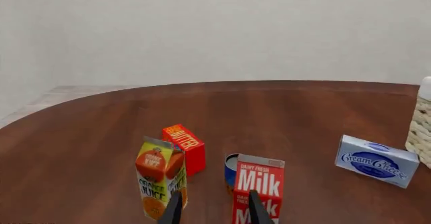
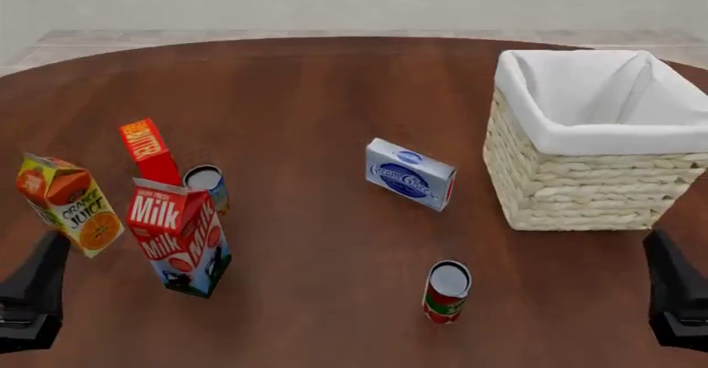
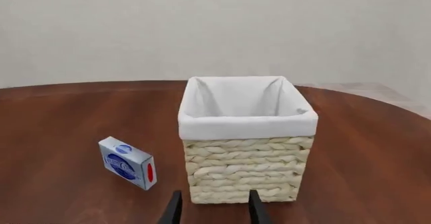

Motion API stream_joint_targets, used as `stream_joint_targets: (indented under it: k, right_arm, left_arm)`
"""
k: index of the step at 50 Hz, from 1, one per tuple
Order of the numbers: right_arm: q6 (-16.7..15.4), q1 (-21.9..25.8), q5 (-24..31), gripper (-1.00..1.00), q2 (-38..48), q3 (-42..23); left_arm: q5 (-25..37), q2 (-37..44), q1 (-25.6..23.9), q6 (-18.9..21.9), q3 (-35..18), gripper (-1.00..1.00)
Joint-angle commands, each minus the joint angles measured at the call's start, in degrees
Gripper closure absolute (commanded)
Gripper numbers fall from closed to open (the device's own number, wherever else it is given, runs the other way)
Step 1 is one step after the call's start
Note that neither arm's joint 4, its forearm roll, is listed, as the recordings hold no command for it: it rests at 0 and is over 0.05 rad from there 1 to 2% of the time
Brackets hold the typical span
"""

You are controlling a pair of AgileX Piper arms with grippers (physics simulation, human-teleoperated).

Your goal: Pick up the tomato sauce, and put it in the basket.

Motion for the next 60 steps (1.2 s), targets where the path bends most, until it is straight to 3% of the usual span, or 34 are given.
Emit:
stream_joint_targets:
  k: [1,26,27,28,30,38,42,60]
  right_arm:
    - [-0.13,1.34,0.21,-1.00,0.04,-0.36]
    - [-0.14,1.19,0.78,-1.00,-0.03,-0.76]
    - [2.46,2.70,0.36,-1.00,2.04,-0.76]
    - [4.58,2.09,1.05,-1.00,1.86,-1.54]
    - [2.20,3.56,3.57,-1.00,2.66,-4.87]
    - [6.40,7.09,9.82,-1.00,12.15,-11.39]
    - [5.03,8.15,13.01,-1.00,13.73,-14.99]
    - [6.89,16.18,29.44,-1.00,27.06,-32.22]
  left_arm:
    - [0.11,0.11,0.54,0.01,-0.18,-1.00]
    - [0.23,0.14,0.53,-0.01,-0.23,-1.00]
    - [0.04,0.19,0.53,0.00,-0.07,-1.00]
    - [0.02,0.20,0.53,0.00,-0.06,-1.00]
    - [0.00,0.21,0.53,0.00,-0.05,-1.00]
    - [0.62,0.04,0.53,0.06,-0.57,-1.00]
    - [0.44,0.06,0.52,0.10,-0.44,-1.00]
    - [0.05,0.01,0.51,0.25,-0.16,-1.00]
